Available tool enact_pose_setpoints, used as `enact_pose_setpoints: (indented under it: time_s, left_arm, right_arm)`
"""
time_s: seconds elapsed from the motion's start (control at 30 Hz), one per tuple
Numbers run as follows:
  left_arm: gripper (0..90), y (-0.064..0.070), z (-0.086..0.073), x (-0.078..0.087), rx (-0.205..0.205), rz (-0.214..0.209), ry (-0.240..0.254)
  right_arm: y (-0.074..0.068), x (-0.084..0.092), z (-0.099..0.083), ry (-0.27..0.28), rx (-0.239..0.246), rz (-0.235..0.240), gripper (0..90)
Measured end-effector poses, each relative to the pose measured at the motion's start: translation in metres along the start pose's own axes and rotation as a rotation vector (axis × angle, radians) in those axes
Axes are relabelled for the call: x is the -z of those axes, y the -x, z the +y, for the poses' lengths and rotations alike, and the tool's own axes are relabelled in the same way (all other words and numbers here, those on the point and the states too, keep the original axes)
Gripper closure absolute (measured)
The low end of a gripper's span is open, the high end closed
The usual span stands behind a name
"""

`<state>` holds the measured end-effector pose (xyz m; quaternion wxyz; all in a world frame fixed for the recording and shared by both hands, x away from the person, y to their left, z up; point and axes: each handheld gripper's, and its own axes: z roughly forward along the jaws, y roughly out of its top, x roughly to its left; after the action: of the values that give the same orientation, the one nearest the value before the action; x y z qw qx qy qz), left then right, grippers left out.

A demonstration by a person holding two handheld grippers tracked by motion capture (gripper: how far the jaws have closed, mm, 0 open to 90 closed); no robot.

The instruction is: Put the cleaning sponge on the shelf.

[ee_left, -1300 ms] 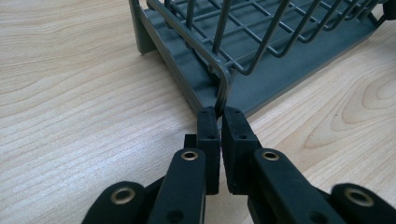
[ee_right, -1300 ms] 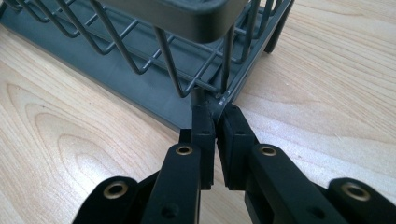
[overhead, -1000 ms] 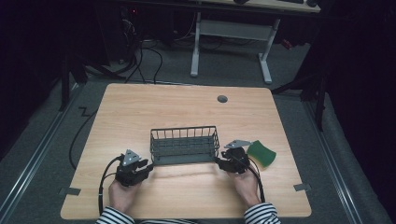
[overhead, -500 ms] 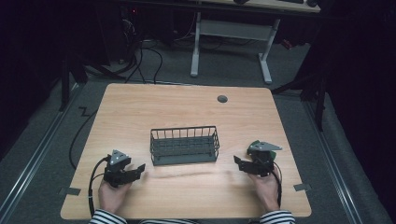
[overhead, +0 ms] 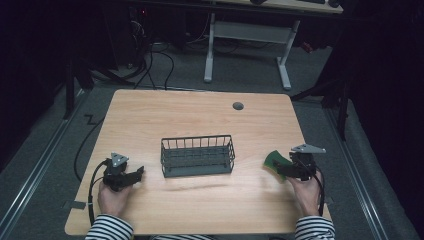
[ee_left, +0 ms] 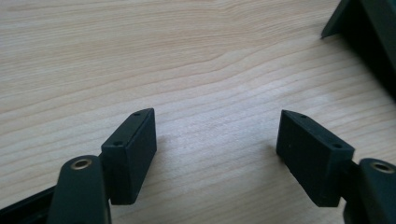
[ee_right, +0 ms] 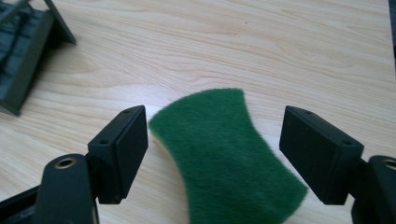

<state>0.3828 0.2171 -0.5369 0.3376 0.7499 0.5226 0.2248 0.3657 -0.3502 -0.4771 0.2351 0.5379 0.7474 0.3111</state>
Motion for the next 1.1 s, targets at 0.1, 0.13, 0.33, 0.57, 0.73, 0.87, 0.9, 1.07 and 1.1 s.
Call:
enact_pose_setpoints:
  time_s: [0.1, 0.13, 0.33, 0.57, 0.73, 0.87, 0.9, 1.07, 1.1]
  left_arm:
    - [27.5, 0.000, 0.000, 0.000, -0.003, -0.001, -0.003]
    - [27.3, 0.000, 0.000, 0.000, -0.003, -0.001, -0.003]
    - [27.3, 0.000, 0.000, 0.000, -0.003, 0.000, -0.003]
    - [27.3, 0.000, 0.000, 0.000, -0.001, 0.001, -0.002]
    - [27.3, 0.000, 0.000, 0.000, -0.001, 0.002, -0.002]
    - [27.3, 0.000, 0.000, -0.001, -0.001, 0.002, -0.002]
    - [27.3, 0.000, 0.000, 0.000, -0.001, 0.002, -0.002]
    - [27.3, 0.001, 0.001, -0.001, 0.001, 0.002, -0.001]
    - [27.3, 0.001, 0.001, -0.001, 0.000, 0.001, -0.003]
  right_arm:
    - [0.007, -0.004, 0.000, -0.028, 0.010, 0.010, 21.0]
    - [0.010, -0.008, 0.001, -0.048, 0.022, 0.014, 19.5]
    - [0.015, -0.020, 0.002, -0.091, 0.048, 0.051, 15.2]
    - [0.017, -0.031, 0.002, -0.134, 0.081, 0.066, 14.0]
    - [0.018, -0.035, 0.001, -0.154, 0.090, 0.093, 14.5]
    - [0.019, -0.036, 0.000, -0.169, 0.090, 0.107, 15.4]
    - [0.019, -0.036, 0.000, -0.170, 0.091, 0.109, 15.7]
    - [0.020, -0.036, 0.000, -0.177, 0.090, 0.125, 19.0]
    - [0.020, -0.036, 0.000, -0.177, 0.093, 0.131, 20.5]
